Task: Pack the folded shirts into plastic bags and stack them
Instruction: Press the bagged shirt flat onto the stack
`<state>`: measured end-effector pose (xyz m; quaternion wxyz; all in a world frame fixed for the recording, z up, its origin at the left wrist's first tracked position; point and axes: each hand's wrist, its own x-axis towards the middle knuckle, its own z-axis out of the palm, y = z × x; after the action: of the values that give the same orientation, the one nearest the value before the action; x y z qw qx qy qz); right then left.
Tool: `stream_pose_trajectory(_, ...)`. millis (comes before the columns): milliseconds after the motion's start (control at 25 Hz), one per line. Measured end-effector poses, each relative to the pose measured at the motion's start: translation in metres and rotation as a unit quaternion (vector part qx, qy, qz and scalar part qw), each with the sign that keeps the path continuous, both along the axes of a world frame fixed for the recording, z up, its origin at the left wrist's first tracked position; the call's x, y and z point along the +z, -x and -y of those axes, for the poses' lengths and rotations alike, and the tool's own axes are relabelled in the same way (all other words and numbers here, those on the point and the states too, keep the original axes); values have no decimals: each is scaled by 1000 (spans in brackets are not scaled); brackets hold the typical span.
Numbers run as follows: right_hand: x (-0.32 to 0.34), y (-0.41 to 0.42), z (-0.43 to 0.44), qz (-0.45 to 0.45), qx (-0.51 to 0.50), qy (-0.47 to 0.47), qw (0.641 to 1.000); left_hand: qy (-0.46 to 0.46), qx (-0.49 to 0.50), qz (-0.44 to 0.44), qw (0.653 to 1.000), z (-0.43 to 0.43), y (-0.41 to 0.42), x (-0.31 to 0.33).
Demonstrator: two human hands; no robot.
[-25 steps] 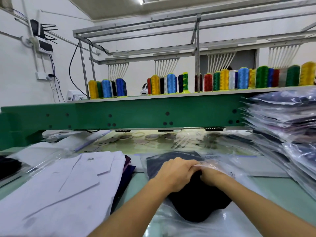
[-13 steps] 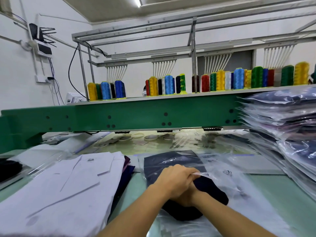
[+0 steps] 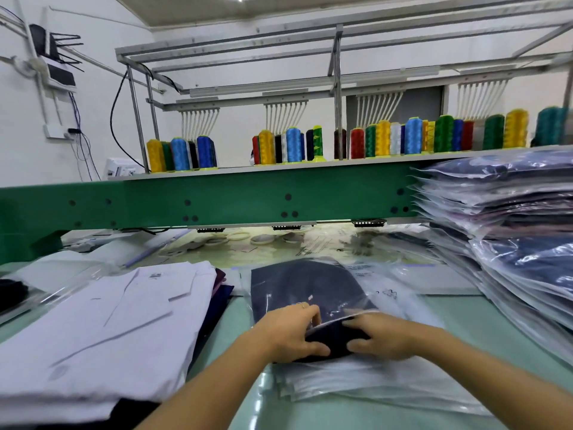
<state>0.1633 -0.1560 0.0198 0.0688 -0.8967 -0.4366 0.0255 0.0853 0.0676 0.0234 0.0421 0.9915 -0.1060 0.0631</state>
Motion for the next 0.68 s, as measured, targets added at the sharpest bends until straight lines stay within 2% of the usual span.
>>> stream_pose_trajectory(80, 7, 5, 28, 28, -16, -17, 999, -8, 8, -17, 1000, -7, 5, -9)
stream_pose_trajectory(200, 1, 7, 45, 140, -55, -113, 982, 10, 18, -8, 1000, -16, 11, -20)
stream_pose_trajectory(240, -3, 5, 47, 159, -58, -110, 979, 27, 16, -9, 999, -19, 14, -23)
stream_pose_trajectory(320, -14, -3, 53, 147, -68, -77, 984, 48, 10, -14, 999, -24, 20, -25)
stream_pose_trajectory(400, -22, -10, 55, 135, -70, -45, 987, 21, 19, -1, 1000, -27, 23, -25)
stream_pose_trajectory(480, -25, -12, 51, 172, -47, -40, 983, -14, 33, 37, 999, -30, 25, -27)
stream_pose_trajectory(600, -18, -10, 45, 182, -18, -61, 981, -34, 46, 113, 992, -37, 30, -27)
stream_pose_trajectory(680, -8, -6, 49, 155, -13, -93, 983, -8, 49, 127, 991, -44, 31, -26)
